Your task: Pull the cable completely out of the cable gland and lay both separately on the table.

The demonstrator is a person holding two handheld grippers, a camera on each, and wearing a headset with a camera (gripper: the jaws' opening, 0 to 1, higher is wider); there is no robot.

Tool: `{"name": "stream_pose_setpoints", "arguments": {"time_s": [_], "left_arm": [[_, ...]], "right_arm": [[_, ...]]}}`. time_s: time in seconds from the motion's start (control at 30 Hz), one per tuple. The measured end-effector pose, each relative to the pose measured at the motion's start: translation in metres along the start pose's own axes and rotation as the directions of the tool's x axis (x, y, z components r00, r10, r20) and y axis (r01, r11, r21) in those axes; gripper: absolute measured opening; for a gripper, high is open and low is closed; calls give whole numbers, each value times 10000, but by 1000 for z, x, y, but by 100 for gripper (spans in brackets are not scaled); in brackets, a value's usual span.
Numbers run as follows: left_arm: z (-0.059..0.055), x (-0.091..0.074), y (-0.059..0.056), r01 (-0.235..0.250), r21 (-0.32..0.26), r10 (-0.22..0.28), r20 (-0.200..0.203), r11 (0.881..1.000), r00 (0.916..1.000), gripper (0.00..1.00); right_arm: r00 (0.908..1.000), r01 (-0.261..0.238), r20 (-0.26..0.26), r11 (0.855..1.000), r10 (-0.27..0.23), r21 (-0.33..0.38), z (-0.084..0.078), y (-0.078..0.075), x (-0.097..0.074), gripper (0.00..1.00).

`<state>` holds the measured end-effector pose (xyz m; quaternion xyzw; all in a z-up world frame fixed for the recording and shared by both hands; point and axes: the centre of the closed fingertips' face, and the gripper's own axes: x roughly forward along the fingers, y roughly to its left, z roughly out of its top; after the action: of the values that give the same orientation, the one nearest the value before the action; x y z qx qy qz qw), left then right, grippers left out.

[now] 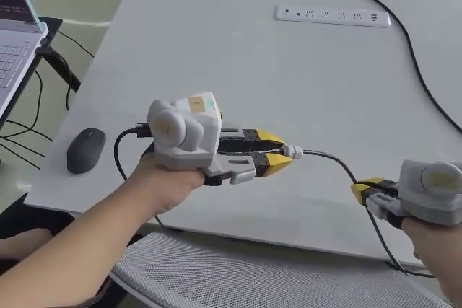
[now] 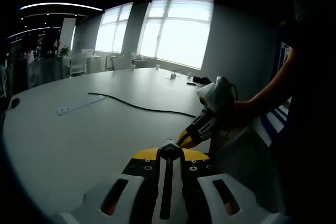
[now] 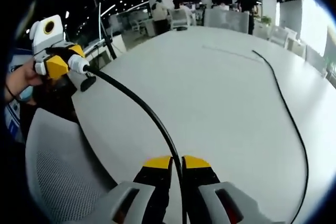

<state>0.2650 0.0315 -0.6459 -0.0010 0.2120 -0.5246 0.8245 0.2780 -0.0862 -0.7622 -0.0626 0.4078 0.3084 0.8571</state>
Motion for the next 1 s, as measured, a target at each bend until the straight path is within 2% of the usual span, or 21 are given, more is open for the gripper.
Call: {"name": "stream_pose_setpoints", "arguments": {"time_s": [0.2,0.37,0.43,0.53,0.63,0.8,0.9,1.0], "left_arm": [[0,-1,2,-36,28,36,-17,10000,10000,15],[-1,0,0,-3,-13,3,-36,10000,10000,15],[-1,1,0,8,-15,-8,-49,10000,10000,15],[0,1,-2,11,19,-11,-81,10000,10000,15],[2,0,-5,14,-15,-14,-44,10000,10000,15],[1,-1,-4,6,-65,-7,-105,10000,9999,15],[1,-1,-4,5,-86,-6,-101,10000,9999,15],[2,-1,-6,30,-83,-31,-104,10000,9999,15]], "right_arm": [[9997,141,189,9984,-131,-554,7,-1,-8,15],[9969,24,775,9869,103,-1615,27,7,-17,22],[9949,11,979,9733,220,-2293,36,10,-19,24],[9901,-166,1263,9431,619,-3321,50,25,-23,26],[9838,-354,1493,9233,996,-3825,61,37,-25,26],[9743,-673,1575,8759,1607,-4777,75,62,-25,26],[9707,-719,1552,8381,1834,-5407,81,75,-23,25],[9677,-762,1559,8188,1983,-5690,85,84,-21,24]]}}
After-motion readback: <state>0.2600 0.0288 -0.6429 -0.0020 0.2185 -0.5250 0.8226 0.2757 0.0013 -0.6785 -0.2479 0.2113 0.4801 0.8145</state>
